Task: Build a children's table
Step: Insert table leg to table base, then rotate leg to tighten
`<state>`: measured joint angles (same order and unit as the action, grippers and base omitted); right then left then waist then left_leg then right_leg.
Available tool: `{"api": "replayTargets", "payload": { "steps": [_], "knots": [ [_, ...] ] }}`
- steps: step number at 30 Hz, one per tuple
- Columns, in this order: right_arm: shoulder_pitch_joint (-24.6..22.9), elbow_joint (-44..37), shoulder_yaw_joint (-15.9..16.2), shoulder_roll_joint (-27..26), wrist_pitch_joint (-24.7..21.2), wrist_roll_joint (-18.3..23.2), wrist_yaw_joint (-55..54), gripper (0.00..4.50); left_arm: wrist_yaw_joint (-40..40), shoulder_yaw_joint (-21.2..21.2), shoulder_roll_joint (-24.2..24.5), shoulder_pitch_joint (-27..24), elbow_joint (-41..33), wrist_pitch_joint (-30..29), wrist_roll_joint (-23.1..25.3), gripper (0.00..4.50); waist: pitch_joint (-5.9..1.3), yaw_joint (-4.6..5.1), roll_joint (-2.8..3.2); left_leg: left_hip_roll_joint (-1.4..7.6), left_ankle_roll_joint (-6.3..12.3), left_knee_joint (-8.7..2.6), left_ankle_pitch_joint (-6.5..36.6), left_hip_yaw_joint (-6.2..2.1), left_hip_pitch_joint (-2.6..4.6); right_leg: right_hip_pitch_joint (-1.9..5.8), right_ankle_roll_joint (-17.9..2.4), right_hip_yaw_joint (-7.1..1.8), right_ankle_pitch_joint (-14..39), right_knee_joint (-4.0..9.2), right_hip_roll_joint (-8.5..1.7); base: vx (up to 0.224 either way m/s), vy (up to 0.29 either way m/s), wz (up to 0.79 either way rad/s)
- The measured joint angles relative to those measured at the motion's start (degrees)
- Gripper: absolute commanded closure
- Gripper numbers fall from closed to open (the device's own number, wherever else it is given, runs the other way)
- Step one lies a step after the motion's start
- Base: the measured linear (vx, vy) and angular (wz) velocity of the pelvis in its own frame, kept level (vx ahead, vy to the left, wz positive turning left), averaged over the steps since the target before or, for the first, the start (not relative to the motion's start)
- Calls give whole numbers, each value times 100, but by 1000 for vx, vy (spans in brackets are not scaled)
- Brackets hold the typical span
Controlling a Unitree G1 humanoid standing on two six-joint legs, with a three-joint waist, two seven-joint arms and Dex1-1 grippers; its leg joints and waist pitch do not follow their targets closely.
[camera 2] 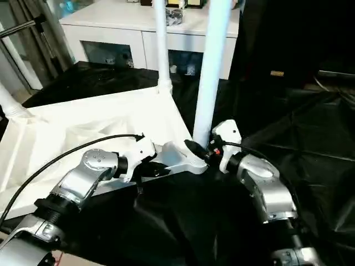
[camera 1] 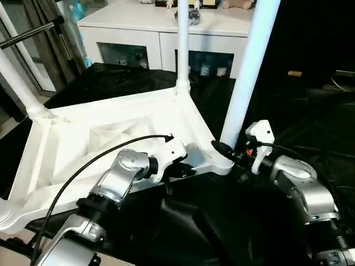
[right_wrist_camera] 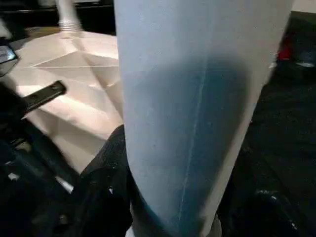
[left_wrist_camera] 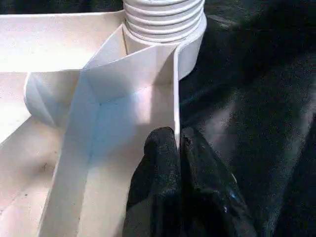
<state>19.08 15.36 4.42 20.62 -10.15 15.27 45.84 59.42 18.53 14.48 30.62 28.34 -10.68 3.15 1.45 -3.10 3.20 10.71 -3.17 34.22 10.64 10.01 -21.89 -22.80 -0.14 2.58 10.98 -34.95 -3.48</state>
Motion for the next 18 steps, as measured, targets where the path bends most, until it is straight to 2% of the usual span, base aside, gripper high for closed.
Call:
{"api": "replayTargets", "payload": {
  "steps": [10,15,18],
  "knots": [
    [-268,-311,284,340,82,254,1237,263,933,132,563,-257,-389,239,-229,450,0,-26,-40,3,-2,-1,1,0,24,1,-2,0,0,5,2,0,0,0],
    [-358,-355,279,357,183,265,1388,263,988,157,599,-280,-434,239,-229,450,1,-44,-40,3,-2,-2,1,0,33,9,-2,0,0,5,1,0,0,0],
    [-343,-149,189,207,301,257,1203,263,794,139,519,-262,-337,229,-214,450,8,-41,-51,1,-3,-3,2,0,70,43,28,-1,18,7,1,0,0,0]
  ]
}}
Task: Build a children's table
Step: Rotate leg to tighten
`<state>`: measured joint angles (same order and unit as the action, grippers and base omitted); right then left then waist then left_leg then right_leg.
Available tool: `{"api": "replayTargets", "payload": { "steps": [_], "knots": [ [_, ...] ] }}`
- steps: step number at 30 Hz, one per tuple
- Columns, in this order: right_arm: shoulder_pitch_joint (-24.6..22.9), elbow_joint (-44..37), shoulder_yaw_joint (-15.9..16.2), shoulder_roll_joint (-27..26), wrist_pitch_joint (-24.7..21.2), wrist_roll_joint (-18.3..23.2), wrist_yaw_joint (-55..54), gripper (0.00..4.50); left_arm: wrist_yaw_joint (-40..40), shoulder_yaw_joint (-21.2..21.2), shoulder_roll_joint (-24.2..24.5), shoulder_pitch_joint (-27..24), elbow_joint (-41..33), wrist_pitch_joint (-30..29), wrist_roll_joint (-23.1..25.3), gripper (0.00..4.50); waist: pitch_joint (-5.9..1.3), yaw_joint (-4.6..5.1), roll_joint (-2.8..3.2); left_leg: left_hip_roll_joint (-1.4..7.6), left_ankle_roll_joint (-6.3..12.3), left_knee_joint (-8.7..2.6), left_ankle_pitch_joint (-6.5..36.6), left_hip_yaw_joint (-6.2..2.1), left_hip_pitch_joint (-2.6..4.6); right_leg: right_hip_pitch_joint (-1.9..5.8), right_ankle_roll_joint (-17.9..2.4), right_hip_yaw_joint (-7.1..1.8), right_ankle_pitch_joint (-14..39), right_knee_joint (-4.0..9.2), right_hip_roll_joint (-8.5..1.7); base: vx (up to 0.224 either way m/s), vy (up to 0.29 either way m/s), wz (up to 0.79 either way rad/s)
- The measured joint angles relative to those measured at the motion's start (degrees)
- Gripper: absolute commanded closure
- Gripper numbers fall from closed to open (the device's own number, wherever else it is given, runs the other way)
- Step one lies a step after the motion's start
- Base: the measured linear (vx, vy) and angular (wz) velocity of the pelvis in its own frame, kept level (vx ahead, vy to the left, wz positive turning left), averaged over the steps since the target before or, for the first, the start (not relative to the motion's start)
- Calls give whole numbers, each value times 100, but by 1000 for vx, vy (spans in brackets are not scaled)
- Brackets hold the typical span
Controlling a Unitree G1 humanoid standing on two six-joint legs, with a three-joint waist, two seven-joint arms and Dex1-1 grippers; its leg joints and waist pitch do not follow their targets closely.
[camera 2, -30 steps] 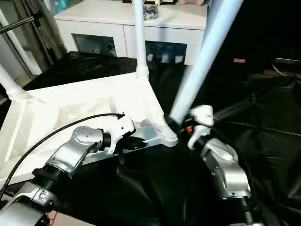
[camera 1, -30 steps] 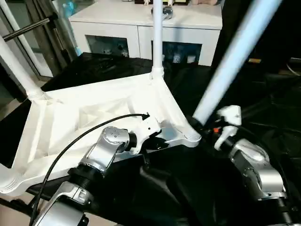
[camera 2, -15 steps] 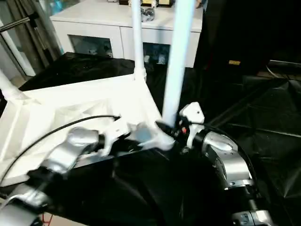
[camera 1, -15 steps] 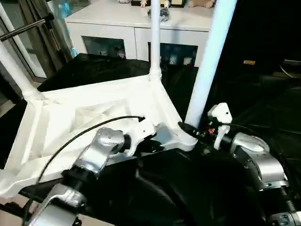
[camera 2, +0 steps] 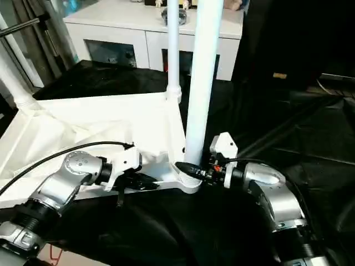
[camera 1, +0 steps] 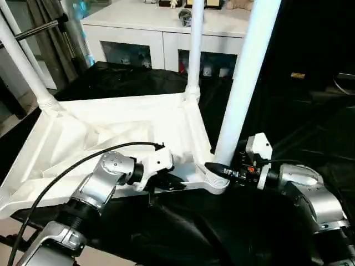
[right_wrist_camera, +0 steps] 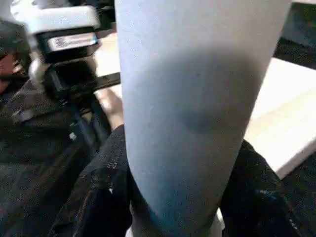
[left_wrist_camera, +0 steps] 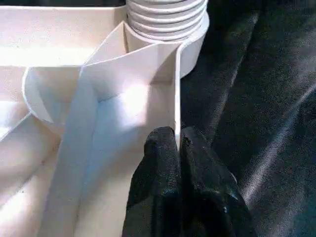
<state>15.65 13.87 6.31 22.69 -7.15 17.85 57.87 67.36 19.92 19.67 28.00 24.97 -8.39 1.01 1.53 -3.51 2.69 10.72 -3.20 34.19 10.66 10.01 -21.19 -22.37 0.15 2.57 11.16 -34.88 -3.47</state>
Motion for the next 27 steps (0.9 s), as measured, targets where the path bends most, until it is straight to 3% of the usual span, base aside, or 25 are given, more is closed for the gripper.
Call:
{"api": "replayTargets", "payload": {
  "steps": [6,10,15,27],
  "knots": [
    [627,1051,-329,-591,266,-287,-1431,263,-1038,-81,-578,409,369,-550,270,450,81,98,-58,-1,-1,-1,1,-6,18,9,7,12,4,35,-4,-35,6,-3],
    [1323,1952,-541,-929,267,-538,-2721,263,-2194,-172,-1358,828,793,-1244,432,450,102,172,-32,-6,1,-6,1,-20,14,21,4,57,3,122,-24,-13,5,-2],
    [1721,2479,-699,-1205,264,-656,-3503,263,-2960,-242,-1815,955,950,-1562,546,450,94,174,-19,-10,3,-17,2,-20,29,46,-17,146,-11,171,-87,0,0,0],
    [1992,2904,-763,-1364,287,-891,-3710,263,-3317,-244,-1911,1017,1043,-1639,650,450,91,175,-18,-29,4,-63,2,-20,74,50,-45,144,-28,186,-93,0,0,0]
  ]
}}
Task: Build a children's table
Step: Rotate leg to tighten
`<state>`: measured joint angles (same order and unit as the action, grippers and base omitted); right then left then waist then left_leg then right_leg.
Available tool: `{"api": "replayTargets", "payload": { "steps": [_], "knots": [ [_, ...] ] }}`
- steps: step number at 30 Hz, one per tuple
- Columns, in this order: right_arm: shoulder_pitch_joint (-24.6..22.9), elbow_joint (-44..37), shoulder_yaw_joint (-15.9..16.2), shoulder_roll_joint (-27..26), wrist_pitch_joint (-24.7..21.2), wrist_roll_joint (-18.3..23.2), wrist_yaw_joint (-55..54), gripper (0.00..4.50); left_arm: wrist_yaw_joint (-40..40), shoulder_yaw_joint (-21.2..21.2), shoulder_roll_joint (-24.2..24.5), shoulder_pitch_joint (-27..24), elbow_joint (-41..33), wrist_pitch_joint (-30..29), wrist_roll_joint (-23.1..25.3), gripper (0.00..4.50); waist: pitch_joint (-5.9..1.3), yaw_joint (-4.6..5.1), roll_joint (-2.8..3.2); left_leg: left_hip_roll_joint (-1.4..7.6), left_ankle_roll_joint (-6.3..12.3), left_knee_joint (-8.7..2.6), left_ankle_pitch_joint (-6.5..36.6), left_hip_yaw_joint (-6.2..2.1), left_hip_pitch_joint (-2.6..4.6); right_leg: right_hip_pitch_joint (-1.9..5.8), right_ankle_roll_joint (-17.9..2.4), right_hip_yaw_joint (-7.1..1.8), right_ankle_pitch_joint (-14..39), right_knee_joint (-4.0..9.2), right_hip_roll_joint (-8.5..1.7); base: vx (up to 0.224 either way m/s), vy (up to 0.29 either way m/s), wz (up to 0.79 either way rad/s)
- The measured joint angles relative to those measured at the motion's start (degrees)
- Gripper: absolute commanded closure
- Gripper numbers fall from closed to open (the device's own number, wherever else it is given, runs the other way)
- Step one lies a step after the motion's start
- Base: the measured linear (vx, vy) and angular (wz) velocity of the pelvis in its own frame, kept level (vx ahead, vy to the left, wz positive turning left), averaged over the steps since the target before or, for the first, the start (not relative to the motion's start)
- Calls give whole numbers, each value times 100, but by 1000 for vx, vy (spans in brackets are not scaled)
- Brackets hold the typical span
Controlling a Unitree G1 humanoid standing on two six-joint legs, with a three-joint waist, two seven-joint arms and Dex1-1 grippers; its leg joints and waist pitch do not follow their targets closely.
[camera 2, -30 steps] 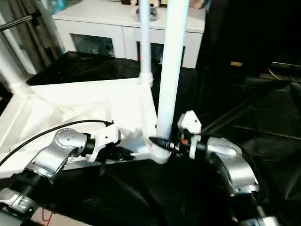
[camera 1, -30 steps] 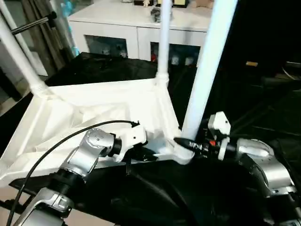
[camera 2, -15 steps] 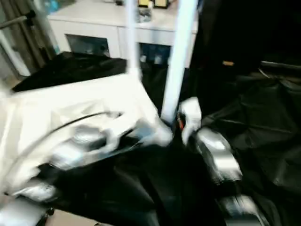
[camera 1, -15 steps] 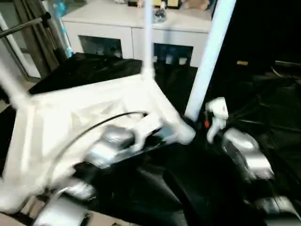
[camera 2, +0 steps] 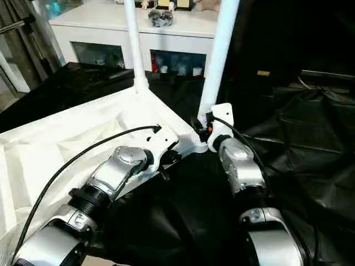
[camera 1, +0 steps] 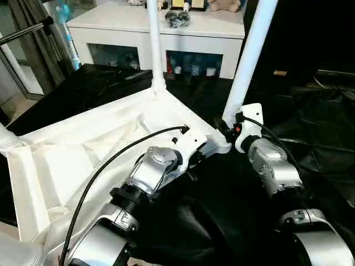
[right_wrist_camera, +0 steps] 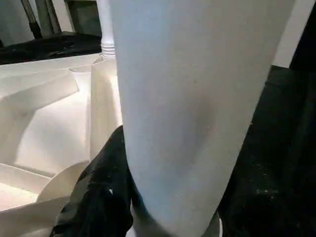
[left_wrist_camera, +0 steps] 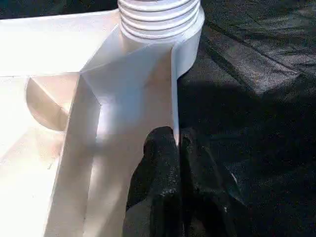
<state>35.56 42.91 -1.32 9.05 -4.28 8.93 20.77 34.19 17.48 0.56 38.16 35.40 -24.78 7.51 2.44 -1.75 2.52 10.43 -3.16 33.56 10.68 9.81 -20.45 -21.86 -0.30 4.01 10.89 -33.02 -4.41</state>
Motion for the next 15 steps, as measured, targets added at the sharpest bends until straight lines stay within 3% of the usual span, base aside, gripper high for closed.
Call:
{"api": "replayTargets", "payload": {
  "steps": [3,4,7,10,15],
  "knots": [
    [2,5,0,0,0,-13,46,263,7,-2,0,30,42,0,0,450,0,1,0,-5,0,-6,0,-5,8,-1,2,1,1,5,-1,0,0,0],
    [1,5,-1,1,0,-13,68,228,8,-3,0,29,42,0,0,450,1,4,-1,-6,0,-8,0,-7,10,-2,2,2,1,9,-1,0,0,0],
    [-2,11,-30,1,-5,-6,139,190,11,-11,1,30,41,0,-3,450,2,13,2,-10,0,-30,0,-12,14,-2,3,9,2,46,-2,0,0,0],
    [-82,137,-77,-3,-20,3,221,173,46,-22,11,35,36,2,-16,450,5,8,5,-25,1,-83,0,-13,4,-4,2,13,2,119,-5,0,0,0],
    [-102,92,-115,0,-15,45,432,136,88,-21,45,35,35,57,-28,450,15,4,13,-38,1,-86,0,-10,7,-8,2,3,1,122,-13,0,0,0]
  ]
}}
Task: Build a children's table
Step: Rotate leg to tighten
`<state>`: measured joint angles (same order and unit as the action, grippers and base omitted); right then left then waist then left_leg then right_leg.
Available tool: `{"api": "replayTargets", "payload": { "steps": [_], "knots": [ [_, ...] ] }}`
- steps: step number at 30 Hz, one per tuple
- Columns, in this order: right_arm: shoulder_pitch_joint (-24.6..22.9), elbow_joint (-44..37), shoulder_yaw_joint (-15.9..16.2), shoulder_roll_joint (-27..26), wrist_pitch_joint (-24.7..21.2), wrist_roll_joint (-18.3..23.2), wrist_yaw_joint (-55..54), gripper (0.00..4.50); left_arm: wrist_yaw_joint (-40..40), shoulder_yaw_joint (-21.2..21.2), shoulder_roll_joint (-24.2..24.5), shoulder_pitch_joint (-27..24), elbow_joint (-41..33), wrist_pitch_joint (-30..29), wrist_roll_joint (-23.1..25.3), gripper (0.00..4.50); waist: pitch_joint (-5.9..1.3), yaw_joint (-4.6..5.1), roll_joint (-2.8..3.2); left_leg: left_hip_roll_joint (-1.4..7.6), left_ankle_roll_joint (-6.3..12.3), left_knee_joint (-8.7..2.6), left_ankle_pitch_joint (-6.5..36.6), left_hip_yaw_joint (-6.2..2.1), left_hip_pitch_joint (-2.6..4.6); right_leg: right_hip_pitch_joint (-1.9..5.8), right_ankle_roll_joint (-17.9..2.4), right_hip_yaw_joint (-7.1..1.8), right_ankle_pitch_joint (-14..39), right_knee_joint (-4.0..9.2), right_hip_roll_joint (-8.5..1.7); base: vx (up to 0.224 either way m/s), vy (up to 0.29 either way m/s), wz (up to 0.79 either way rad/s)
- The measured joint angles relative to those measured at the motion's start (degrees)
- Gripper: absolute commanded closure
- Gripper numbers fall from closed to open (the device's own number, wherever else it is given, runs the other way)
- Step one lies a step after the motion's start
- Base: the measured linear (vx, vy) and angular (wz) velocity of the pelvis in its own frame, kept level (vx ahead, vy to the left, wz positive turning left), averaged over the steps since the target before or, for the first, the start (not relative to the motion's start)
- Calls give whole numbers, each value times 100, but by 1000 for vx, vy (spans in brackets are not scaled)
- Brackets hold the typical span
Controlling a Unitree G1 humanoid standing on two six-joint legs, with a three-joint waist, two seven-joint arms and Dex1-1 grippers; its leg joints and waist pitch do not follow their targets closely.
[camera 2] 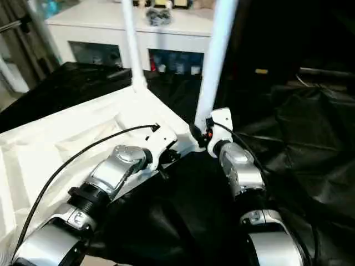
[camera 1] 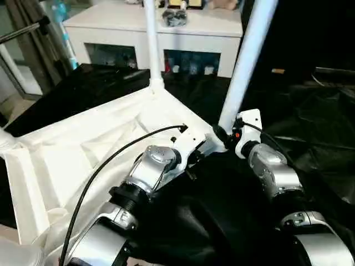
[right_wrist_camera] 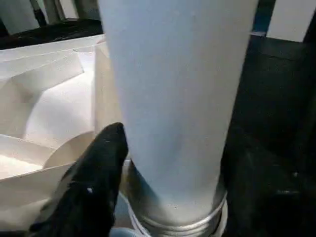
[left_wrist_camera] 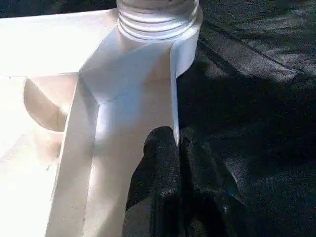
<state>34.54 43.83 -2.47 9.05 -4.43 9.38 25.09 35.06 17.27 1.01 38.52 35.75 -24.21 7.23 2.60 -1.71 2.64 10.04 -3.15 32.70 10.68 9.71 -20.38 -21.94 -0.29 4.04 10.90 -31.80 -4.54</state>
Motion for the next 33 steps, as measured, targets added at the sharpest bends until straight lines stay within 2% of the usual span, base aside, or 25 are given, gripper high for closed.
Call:
{"api": "replayTargets", "payload": {
  "steps": [2,6,8,14,19,22,26,33],
  "knots": [
    [-14,-43,-27,18,-2,28,129,106,84,1,38,-9,-14,47,-14,450,11,0,8,0,0,-4,0,1,0,-3,0,0,0,0,0,0,0,0],
    [-91,-189,-33,67,-7,46,436,92,238,19,135,-94,-144,148,-33,450,17,-4,13,0,0,-24,0,2,-1,-11,-18,1,-11,-4,0,0,0,0],
    [-162,-338,12,138,-33,49,620,69,334,48,214,-177,-275,212,-52,450,20,-11,11,0,1,-32,-1,9,-4,-19,-38,-2,-24,-14,0,0,0,0],
    [-450,-990,190,496,-271,146,1334,69,812,114,506,-324,-630,347,-91,450,21,-83,11,6,-1,-41,-2,15,-26,-45,-21,-6,-153,-35,0,0,0,0],
    [-777,-1721,330,994,-505,226,2152,69,1415,206,779,-497,-974,590,-223,450,11,-206,27,20,33,-5,-21,18,-99,-126,-35,-8,-112,-118,2,56,-11,2],
    [-1069,-2316,508,1384,-695,359,2731,69,1821,316,1031,-625,-1171,761,-315,450,10,-281,26,21,59,0,-4,17,-105,-130,-49,-9,-84,-128,2,0,0,0],
    [-1276,-2718,674,1586,-824,415,3125,69,2275,398,1262,-708,-1320,900,-377,450,10,-361,28,26,58,8,-5,18,-100,-128,-49,-6,-83,-136,2,0,0,0],
    [-1741,-3293,948,1964,-1274,519,3705,69,3036,603,1670,-910,-1614,1112,-555,450,11,-359,26,35,35,35,-4,40,-96,-102,-46,-26,-86,-139,2,0,0,0]
  ]
}}
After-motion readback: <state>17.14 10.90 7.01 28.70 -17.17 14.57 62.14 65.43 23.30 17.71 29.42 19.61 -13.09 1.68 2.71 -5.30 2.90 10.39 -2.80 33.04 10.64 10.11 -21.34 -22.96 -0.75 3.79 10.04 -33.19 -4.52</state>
